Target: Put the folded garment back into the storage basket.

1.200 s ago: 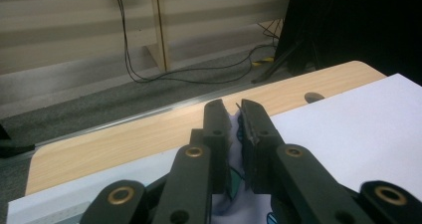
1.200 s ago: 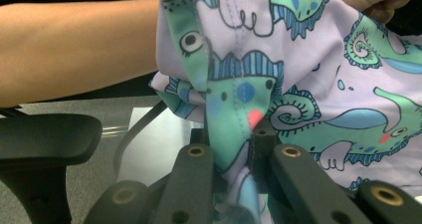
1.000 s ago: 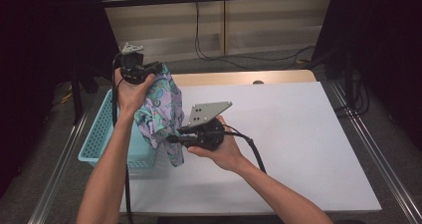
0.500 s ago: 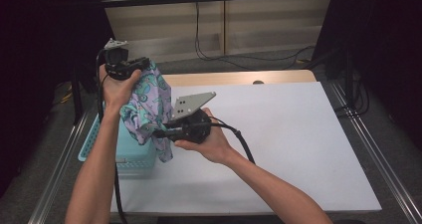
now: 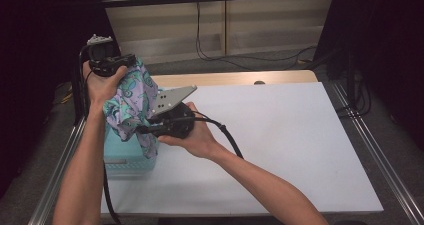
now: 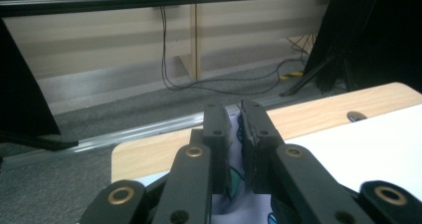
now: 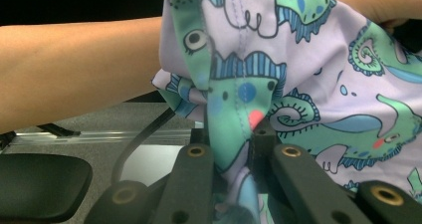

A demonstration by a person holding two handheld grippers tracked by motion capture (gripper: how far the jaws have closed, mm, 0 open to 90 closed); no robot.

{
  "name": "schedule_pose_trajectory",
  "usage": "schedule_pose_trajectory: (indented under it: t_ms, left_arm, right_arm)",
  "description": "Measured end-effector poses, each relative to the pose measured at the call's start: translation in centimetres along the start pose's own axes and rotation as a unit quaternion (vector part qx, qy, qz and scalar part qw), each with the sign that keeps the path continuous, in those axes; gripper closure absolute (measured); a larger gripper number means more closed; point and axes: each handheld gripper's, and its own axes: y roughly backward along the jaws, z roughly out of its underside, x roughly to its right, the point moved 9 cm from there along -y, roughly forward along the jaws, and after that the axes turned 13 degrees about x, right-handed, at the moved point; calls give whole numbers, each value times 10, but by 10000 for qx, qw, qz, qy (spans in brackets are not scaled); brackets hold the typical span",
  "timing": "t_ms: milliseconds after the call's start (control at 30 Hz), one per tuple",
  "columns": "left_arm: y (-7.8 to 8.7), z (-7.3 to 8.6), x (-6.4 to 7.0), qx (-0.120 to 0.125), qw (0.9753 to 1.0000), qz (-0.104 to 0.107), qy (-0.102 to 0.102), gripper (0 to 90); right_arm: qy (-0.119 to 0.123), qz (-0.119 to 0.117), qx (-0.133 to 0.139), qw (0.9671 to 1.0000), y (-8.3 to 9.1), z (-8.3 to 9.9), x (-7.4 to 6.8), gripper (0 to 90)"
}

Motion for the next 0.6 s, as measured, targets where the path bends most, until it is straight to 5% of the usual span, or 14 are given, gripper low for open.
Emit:
schedule_pose_trajectory:
  t_ms: [333, 600]
  left_arm:
    - [1, 5, -23, -125, 9998, -117, 47, 825]
    - [-9, 21, -28, -317, 9994, -28, 96, 825]
  right_arm:
    - [-68, -100, -3, 9999, -25, 1, 2, 838]
    - [-109, -86, -95, 9999, -38, 8, 7, 838]
